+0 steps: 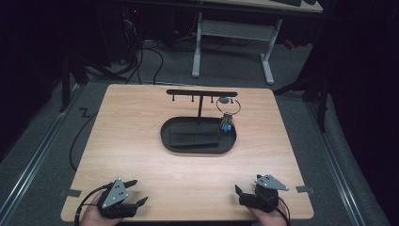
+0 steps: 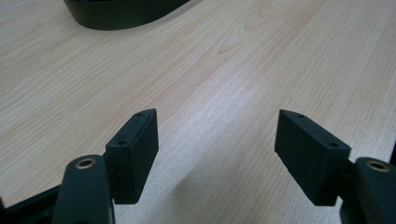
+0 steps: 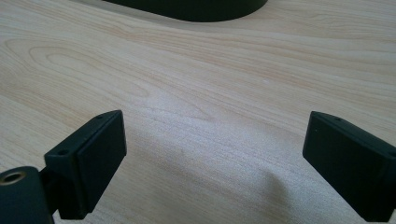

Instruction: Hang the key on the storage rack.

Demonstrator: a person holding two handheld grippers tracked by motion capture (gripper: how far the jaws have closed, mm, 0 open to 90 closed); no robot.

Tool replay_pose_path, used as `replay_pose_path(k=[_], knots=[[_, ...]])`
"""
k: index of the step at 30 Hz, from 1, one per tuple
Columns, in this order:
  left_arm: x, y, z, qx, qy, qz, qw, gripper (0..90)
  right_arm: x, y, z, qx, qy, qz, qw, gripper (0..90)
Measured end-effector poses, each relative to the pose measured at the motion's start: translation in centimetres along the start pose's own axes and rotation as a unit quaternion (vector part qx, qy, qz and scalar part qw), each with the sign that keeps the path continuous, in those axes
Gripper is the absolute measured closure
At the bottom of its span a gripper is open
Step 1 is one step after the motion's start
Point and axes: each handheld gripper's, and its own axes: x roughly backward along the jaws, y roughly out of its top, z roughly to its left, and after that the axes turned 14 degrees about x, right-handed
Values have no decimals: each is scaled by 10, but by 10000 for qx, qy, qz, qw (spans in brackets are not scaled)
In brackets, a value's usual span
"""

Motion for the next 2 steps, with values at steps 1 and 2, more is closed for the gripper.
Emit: replay_pose_path(k=[1,2], knots=[[0,1,0,13,17,55,10000,314,1,0,0,5,-17,-7,10000,60],[1,2,0,28,21,111,9999,328,1,0,0,-1,-26,-19,10000,60]])
